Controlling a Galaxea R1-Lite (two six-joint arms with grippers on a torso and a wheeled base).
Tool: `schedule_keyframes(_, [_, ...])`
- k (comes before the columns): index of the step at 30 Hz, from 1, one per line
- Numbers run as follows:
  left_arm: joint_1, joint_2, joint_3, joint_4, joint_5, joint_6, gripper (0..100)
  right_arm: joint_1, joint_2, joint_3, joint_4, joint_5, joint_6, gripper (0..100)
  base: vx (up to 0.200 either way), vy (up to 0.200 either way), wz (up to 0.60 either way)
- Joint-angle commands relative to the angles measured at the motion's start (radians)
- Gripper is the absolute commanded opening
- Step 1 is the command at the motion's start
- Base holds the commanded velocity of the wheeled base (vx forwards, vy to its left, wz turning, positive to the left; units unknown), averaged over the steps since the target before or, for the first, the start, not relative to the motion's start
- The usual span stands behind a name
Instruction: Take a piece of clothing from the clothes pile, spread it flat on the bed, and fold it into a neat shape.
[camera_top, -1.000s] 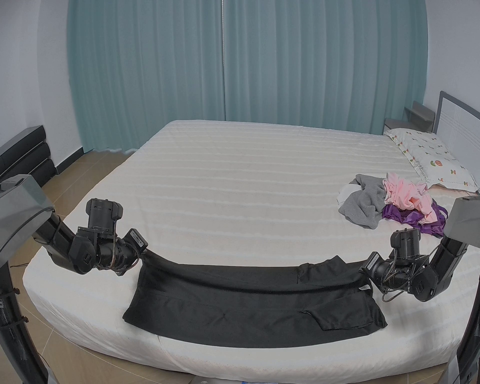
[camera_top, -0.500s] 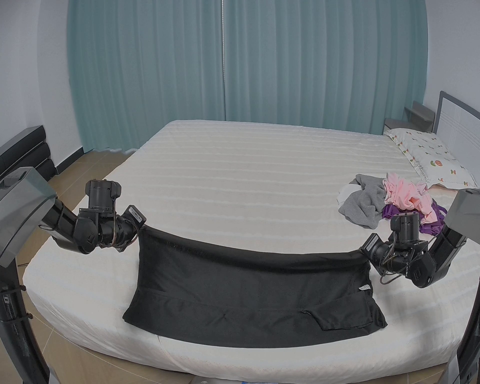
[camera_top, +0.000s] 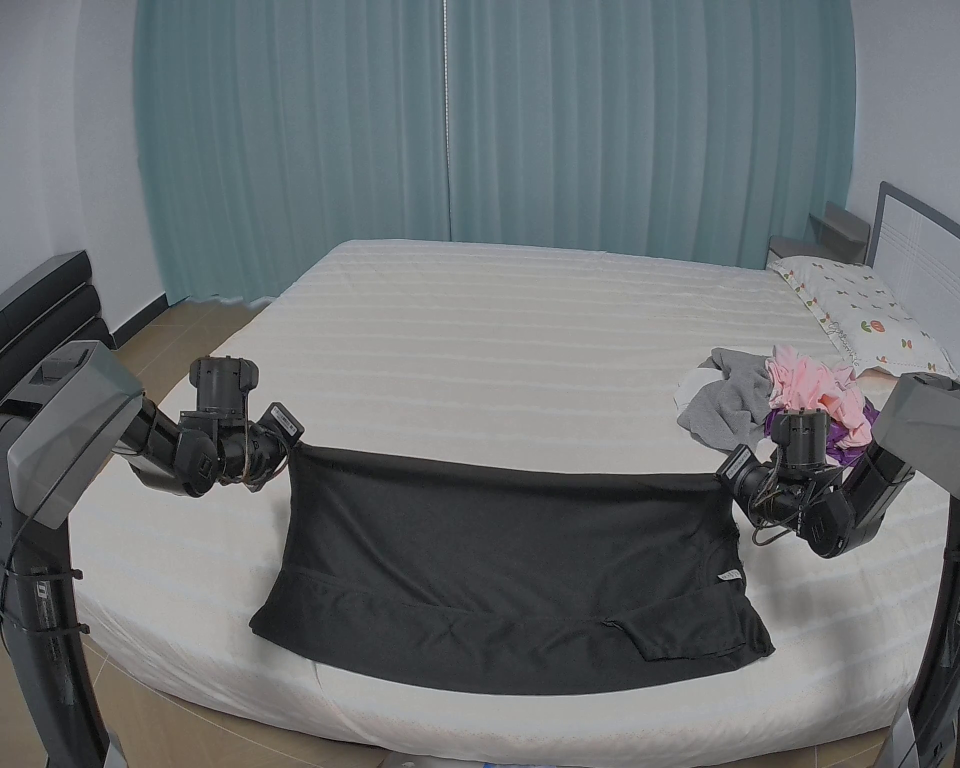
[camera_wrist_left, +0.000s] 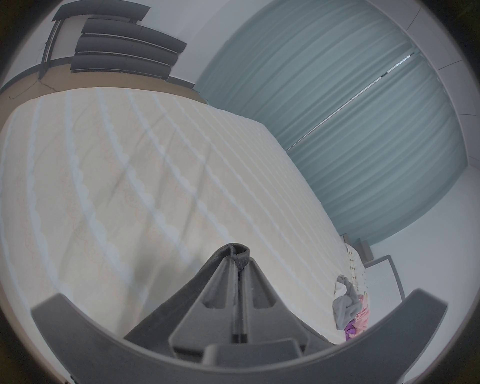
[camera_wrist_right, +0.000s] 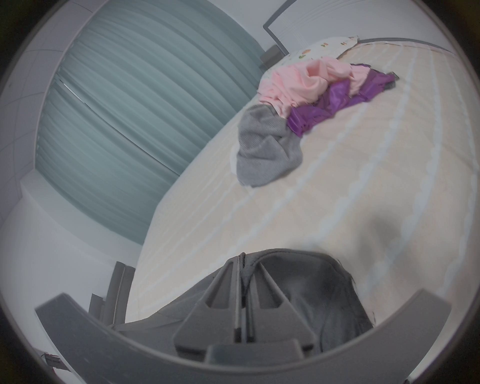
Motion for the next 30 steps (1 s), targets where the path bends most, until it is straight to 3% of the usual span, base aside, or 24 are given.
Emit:
schedule_keyframes(1, [0.002, -0.007, 0.085, 0.002, -0.001, 0.032, 0, 0.008, -0.02, 0.084, -0.004, 0.006, -0.006, 0, 0.0, 0.0, 0.0])
schedule_keyframes(8, [0.001, -0.048, 0.237, -0.007, -0.001, 0.168, 0, 0.008, -0.101, 0.232, -0.004, 0.055, -0.023, 0, 0.0, 0.0, 0.0])
schedule_keyframes(19, [0.001, -0.07, 0.344, -0.005, -0.003, 0.231, 0, 0.03, -0.09, 0.389, -0.13, 0.066, -0.051, 0, 0.0, 0.0, 0.0])
schedule_keyframes(30, [-0.002, -0.07, 0.408, -0.004, -0.003, 0.257, 0, 0.042, -0.08, 0.433, -0.137, 0.066, -0.081, 0, 0.0, 0.0, 0.0])
